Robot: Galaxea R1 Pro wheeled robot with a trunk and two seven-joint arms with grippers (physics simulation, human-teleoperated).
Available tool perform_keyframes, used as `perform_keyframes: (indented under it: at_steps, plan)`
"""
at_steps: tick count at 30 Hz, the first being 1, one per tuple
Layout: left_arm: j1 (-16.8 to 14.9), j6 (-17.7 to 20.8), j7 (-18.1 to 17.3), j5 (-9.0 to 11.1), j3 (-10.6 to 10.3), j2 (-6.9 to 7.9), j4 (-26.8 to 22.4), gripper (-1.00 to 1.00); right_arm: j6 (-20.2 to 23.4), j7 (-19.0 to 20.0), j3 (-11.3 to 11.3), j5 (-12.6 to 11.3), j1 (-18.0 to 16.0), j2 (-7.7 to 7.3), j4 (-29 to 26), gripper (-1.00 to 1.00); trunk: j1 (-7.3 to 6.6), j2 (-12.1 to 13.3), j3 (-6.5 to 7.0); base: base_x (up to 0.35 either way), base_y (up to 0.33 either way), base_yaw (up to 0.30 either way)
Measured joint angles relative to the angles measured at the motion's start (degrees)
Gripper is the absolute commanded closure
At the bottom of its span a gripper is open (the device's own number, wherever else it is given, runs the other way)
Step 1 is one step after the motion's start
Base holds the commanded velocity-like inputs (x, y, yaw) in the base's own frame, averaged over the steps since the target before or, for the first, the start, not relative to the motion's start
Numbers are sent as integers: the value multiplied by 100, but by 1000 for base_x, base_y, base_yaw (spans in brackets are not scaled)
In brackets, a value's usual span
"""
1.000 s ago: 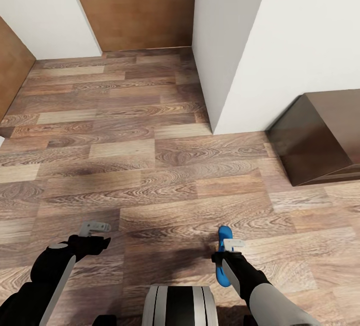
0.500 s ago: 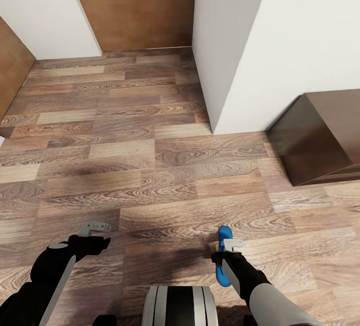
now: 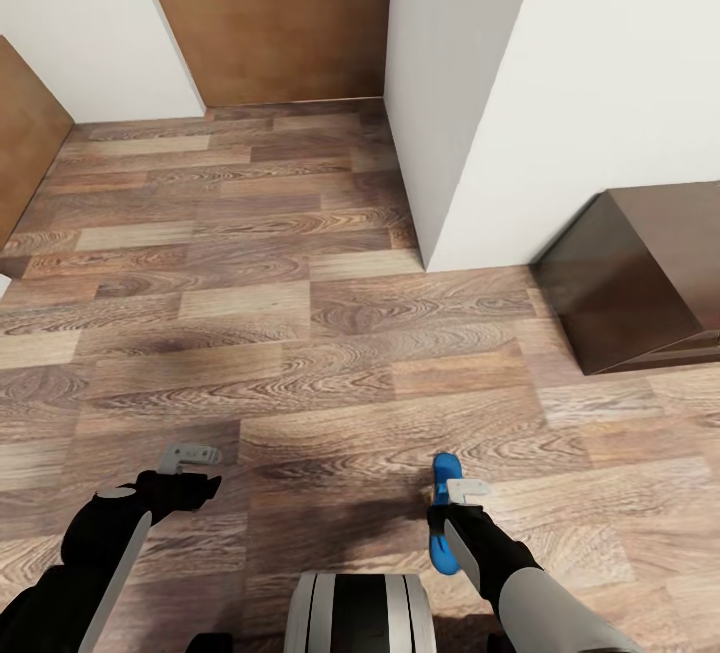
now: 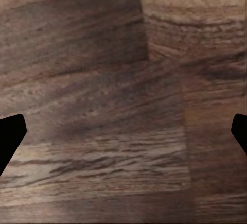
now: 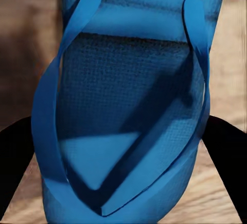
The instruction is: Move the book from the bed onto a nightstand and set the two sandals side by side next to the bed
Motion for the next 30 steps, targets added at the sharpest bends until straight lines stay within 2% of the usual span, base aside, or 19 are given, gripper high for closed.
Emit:
perform_keyframes:
  at_steps: [30]
  plan:
    - [3, 5, 7, -3, -5, 0, 0, -100, -66, 9, -4, 1, 16, -49, -43, 100, -77, 40, 665, 0, 0, 0]
